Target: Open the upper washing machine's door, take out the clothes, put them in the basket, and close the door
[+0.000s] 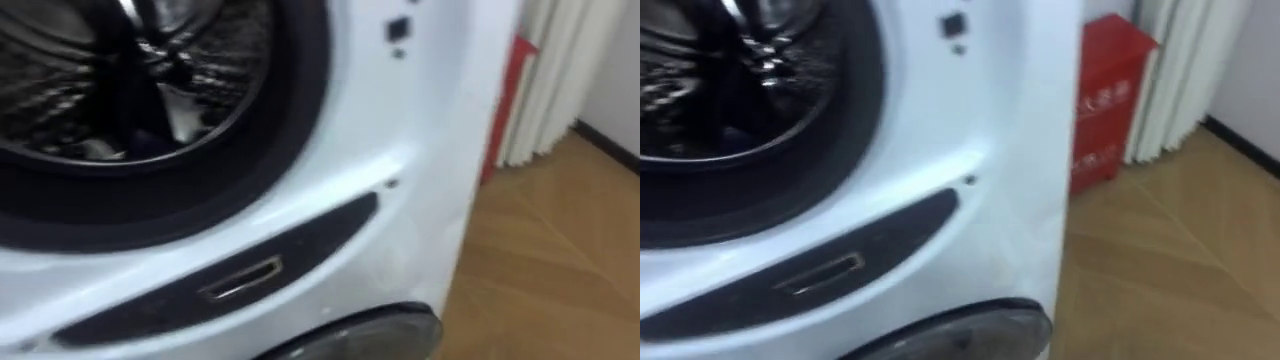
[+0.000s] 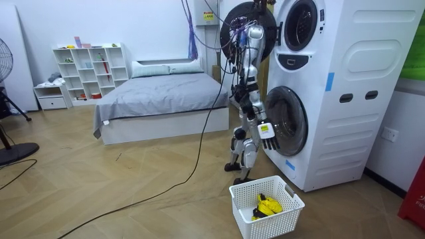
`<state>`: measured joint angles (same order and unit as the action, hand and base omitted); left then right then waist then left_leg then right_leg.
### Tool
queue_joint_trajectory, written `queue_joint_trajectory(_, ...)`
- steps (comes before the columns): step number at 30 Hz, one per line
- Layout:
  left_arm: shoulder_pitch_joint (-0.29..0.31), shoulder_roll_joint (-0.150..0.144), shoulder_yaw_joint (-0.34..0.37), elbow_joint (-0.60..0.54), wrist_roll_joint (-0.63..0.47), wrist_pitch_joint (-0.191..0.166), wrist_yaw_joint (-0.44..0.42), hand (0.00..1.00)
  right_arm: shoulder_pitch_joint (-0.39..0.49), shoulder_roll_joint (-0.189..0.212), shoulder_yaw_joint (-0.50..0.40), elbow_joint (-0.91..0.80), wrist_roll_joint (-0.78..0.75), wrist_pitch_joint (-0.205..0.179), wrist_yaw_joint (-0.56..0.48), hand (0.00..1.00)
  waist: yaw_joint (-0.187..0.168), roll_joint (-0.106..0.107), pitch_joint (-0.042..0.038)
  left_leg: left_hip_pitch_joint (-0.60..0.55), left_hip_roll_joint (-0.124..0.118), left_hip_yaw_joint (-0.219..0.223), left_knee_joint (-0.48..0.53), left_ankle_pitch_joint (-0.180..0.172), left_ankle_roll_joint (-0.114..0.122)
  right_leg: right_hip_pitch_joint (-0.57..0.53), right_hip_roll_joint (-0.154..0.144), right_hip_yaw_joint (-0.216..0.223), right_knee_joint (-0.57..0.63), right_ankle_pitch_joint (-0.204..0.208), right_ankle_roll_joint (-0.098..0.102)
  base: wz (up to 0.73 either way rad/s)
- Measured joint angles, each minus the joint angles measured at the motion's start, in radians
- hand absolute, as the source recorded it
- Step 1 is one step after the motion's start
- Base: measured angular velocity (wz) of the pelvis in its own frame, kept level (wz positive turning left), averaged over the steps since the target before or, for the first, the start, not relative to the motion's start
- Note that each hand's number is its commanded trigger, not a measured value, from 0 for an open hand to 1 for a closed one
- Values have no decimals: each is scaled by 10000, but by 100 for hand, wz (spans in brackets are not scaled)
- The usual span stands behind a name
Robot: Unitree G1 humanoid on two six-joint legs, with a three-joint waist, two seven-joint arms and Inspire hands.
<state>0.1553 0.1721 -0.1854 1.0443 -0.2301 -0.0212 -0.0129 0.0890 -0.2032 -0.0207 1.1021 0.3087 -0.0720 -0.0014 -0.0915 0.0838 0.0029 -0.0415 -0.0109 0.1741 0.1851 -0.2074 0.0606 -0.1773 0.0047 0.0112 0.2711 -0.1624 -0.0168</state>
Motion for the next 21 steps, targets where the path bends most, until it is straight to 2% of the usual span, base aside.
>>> queue_joint_trajectory(2,6,-43,405,183,112,4,109,0,6,196,-6,250,-416,73,218,0,189,-301,-7,203,-4,-322,-79,-1,-1,474,-25,-343,-375,20,9,46)
queue_joint_trajectory(4,13,-55,584,282,118,7,189,0,15,279,-6,327,-620,96,300,0,187,-374,-15,307,-17,-574,-158,-2,-1,761,-30,-512,-550,32,19,44)
queue_joint_trajectory(6,13,-52,723,367,119,10,309,0,28,342,4,433,-667,105,395,0,190,-464,13,361,-26,-772,-175,-3,-2,1015,-48,-721,-698,42,16,34)
queue_joint_trajectory(10,-36,-267,1206,429,318,9,437,0,-47,377,105,778,-621,234,481,0,572,-579,99,517,-33,-1020,-199,-3,-3,1329,-94,-1140,-853,35,11,13)
queue_joint_trajectory(14,-76,-309,1629,564,718,9,433,0,-309,389,404,1367,-826,403,491,0,694,-773,156,682,-51,-1301,-199,-8,-11,1729,-184,-1512,-1108,-15,-42,25)
queue_joint_trajectory(19,-11,-354,2009,591,872,12,453,0,-401,478,664,1478,-1101,522,476,0,963,-966,66,881,-82,-1338,-198,-24,-38,2179,-185,-1632,-1379,-40,-45,16)
queue_joint_trajectory(21,7,-396,2148,590,877,21,458,0,-398,524,667,1469,-1190,533,477,0,982,-977,60,917,-135,-1350,-186,-47,-75,2261,-175,-1675,-1382,-67,-35,13)
